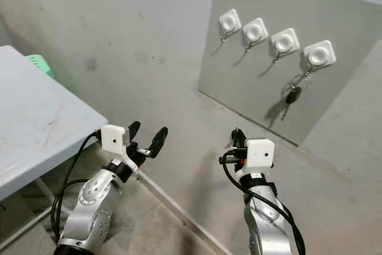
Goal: Hang keys on a hook
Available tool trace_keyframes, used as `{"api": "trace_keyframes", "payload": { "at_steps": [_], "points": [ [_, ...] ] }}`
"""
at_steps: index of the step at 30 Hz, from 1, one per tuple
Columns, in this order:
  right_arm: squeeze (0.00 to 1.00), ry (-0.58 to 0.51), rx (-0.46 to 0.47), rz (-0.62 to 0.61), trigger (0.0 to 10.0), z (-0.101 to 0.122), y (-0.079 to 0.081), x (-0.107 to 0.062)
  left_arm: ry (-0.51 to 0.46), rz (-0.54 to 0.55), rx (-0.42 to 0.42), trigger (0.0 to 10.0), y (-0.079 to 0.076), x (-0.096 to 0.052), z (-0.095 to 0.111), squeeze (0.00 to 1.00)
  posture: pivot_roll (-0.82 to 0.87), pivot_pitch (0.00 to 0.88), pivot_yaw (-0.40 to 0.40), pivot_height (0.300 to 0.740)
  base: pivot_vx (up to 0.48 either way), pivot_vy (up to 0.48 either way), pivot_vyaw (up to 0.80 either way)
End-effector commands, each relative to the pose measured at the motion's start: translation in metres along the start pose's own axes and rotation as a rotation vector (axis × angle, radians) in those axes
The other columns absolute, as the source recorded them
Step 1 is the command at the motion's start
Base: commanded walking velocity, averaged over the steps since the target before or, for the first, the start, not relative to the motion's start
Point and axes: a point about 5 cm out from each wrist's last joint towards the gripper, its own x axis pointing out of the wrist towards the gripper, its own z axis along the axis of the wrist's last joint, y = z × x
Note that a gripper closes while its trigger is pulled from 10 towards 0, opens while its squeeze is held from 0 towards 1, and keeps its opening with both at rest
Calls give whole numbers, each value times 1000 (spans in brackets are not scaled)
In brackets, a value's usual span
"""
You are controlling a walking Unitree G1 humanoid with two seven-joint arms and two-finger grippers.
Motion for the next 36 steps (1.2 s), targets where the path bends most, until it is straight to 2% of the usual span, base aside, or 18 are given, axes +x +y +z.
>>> {"api": "trace_keyframes", "payload": {
  "at_steps": [1,22,30,32,36],
  "points": [
    [0,-2,-1,4,10000,2,-1,2,-12,-13,6,10000,-3,1,2,0,-9,0,-57,740,0,0,-744],
    [0,-6,-1,17,10000,2,2,2,-15,-32,13,10000,-8,2,3,0,-11,0,-55,740,0,0,-692],
    [0,-43,-10,19,10000,10,1,10,-13,-155,29,10000,-28,9,8,0,-11,0,-55,740,0,0,0],
    [0,-57,-17,17,10000,14,0,16,-18,-216,35,10000,-39,13,11,0,-11,0,-56,740,0,0,0],
    [0,-82,-18,22,10000,20,0,24,-22,-267,37,10000,-49,18,15,0,-11,0,-56,740,0,0,0]
  ]
}}
